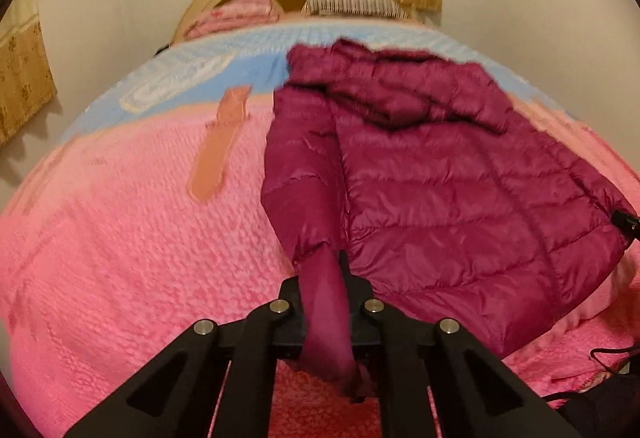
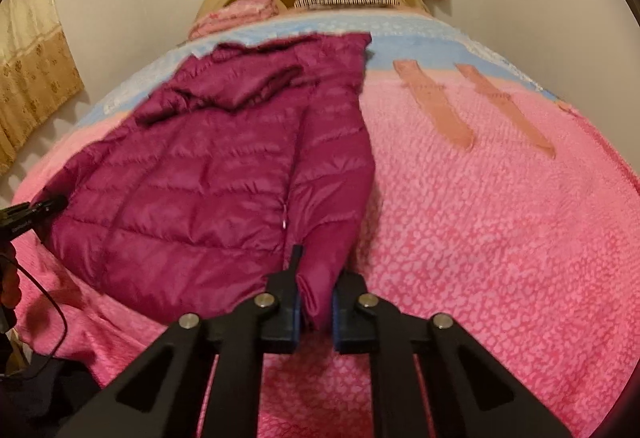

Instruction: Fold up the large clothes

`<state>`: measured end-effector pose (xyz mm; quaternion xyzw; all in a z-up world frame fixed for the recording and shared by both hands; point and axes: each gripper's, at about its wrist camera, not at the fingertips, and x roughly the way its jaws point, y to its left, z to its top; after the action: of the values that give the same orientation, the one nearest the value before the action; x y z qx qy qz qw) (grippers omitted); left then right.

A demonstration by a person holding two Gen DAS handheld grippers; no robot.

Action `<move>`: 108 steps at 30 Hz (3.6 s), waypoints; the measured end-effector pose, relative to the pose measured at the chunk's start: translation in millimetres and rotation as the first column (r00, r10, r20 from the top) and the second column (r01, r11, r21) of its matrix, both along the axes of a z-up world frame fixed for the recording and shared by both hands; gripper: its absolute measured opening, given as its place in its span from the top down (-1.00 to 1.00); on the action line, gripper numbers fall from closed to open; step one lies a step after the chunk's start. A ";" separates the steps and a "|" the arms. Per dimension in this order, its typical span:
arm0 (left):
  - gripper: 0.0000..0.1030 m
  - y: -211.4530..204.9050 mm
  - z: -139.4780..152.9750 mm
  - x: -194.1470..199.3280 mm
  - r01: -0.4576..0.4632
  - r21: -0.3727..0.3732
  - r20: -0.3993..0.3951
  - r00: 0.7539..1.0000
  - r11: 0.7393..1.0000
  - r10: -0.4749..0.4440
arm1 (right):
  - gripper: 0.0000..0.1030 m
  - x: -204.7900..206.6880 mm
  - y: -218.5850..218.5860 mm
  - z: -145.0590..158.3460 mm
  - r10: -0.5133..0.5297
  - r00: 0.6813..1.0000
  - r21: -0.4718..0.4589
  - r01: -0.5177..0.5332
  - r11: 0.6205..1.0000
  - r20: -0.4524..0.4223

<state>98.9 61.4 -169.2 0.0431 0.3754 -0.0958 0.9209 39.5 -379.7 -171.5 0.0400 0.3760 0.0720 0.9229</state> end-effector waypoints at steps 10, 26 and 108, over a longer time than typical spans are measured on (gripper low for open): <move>0.91 25.5 99.2 -42.4 0.077 -0.156 0.166 0.985 0.985 -0.051 | 0.84 -45.6 -8.7 89.8 0.016 0.981 0.064 -0.029 0.998 0.195; 0.91 5.5 104.5 98.1 0.018 -0.058 0.209 0.978 0.998 -0.006 | 0.84 39.3 6.5 152.8 -0.067 0.935 0.031 0.060 0.998 0.347; -0.94 -53.2 -41.9 312.3 -0.365 0.106 -0.046 0.928 0.925 0.371 | -0.70 274.6 91.9 -3.7 -0.160 0.987 -0.178 0.152 0.972 -0.033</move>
<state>411.2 8.2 -211.1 0.0128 0.4109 0.0954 0.9066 314.1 -287.7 -175.2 -0.0100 0.3983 -0.0350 0.9165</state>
